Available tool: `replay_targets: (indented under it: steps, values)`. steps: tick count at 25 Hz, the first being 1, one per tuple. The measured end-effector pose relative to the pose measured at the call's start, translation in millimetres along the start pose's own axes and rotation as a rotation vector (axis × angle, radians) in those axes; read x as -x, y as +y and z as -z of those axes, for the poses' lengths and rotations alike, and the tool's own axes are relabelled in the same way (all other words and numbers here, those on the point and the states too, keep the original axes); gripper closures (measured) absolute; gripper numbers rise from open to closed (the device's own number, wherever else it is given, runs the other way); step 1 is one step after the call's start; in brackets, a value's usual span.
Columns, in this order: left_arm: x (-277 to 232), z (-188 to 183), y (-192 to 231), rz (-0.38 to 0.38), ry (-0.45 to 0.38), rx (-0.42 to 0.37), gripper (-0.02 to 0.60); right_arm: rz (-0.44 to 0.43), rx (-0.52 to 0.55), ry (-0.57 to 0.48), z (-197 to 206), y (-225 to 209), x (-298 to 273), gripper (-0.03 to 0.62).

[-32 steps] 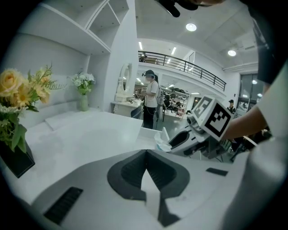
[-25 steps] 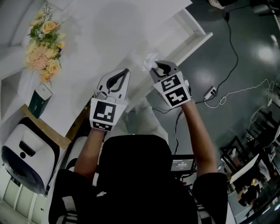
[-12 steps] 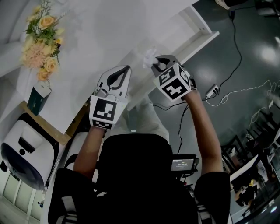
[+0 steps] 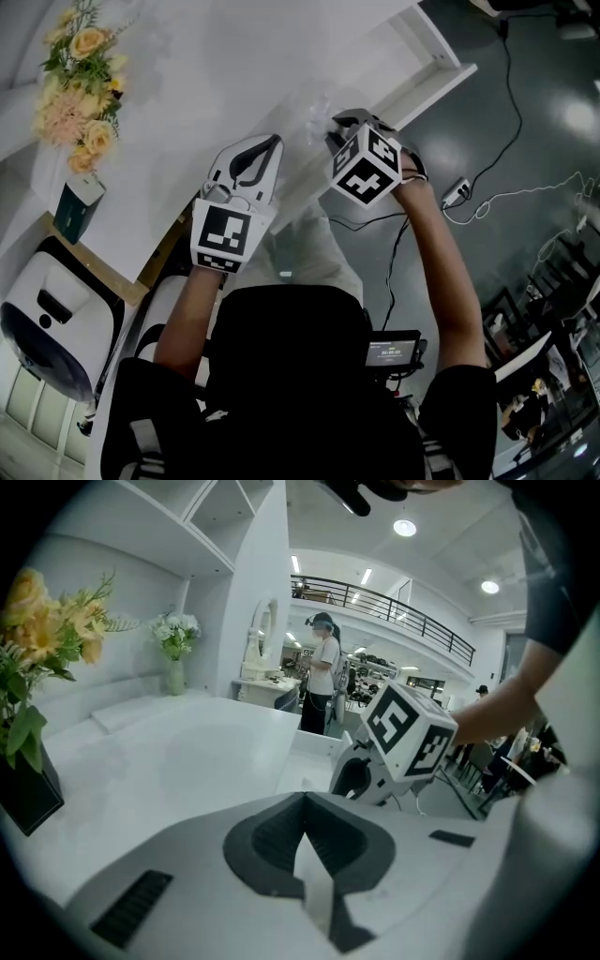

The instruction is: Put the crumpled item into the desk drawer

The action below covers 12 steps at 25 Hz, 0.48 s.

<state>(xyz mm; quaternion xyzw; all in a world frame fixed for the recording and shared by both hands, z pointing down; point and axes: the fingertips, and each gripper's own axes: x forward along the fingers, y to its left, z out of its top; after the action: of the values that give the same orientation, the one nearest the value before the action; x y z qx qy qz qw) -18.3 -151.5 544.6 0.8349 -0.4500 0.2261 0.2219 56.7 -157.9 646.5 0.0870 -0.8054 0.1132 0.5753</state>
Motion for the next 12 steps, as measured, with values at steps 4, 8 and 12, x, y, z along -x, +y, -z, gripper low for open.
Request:
replay_targets:
  steps: [4, 8, 12]
  values:
    - [-2, 4, -1, -0.003, 0.007, 0.006, 0.575, -0.007, 0.061, 0.037, 2, 0, -7, 0.508]
    - [-2, 7, -1, -0.009, 0.011, 0.013, 0.575, -0.027, 0.109, 0.068, 3, 2, -12, 0.508]
    - [-3, 8, -1, -0.016, 0.011, 0.014, 0.575, -0.029, 0.148, 0.095, 6, -1, -17, 0.508]
